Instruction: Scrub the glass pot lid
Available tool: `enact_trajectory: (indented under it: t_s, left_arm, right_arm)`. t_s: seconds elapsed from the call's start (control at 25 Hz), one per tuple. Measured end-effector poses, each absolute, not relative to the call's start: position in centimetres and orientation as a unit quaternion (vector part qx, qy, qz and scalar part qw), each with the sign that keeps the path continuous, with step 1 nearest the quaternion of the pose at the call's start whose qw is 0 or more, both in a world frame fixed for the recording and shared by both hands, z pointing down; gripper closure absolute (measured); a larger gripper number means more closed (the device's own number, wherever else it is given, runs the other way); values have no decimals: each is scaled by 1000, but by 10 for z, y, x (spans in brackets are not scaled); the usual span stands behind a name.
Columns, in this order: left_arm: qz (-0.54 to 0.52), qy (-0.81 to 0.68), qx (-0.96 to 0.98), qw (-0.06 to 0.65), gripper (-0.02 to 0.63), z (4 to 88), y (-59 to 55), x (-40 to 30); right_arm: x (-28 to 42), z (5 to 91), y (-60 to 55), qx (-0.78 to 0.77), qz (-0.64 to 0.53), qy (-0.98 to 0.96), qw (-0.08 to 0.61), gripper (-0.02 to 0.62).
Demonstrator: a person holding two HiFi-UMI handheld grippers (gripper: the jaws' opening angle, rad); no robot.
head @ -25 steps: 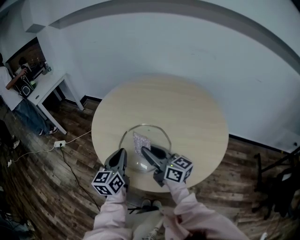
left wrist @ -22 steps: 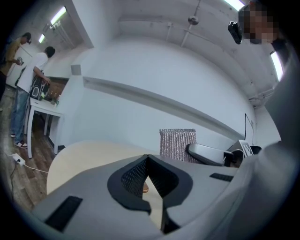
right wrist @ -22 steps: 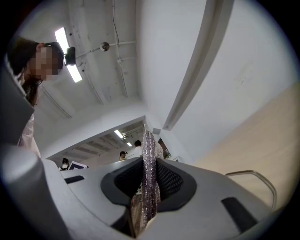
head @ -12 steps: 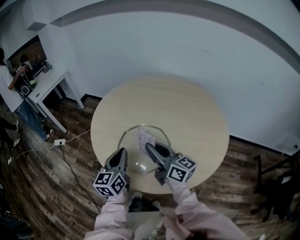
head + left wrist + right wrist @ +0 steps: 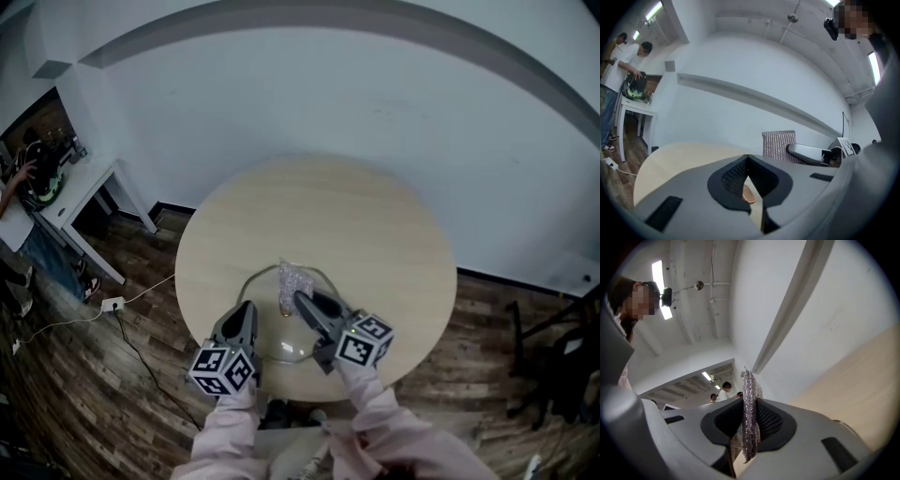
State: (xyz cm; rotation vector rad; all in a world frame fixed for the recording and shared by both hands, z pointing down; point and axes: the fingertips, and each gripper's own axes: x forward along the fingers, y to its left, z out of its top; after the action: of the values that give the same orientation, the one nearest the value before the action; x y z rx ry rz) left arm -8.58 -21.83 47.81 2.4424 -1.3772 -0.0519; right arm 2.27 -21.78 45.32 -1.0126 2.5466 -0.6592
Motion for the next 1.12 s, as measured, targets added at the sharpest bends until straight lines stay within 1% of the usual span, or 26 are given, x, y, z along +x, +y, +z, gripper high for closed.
enact_trajectory:
  t_s: [0.4, 0.64, 0.96, 1.12]
  left_arm:
    - [6, -436, 879, 192, 612, 494, -262, -93]
    - [16, -411, 887, 210, 612, 504, -282, -97]
    - [54, -356, 896, 259, 612, 532, -286, -95]
    - [62, -337, 900, 269, 612, 537, -286, -96]
  right_arm:
    - [20, 467, -257, -420, -238, 864, 145, 517]
    - [11, 480, -276, -453, -240, 852, 104, 517]
    - [4, 499, -299, -494, -249, 831, 52, 517]
    - [0, 513, -309, -507, -251, 825, 6, 517]
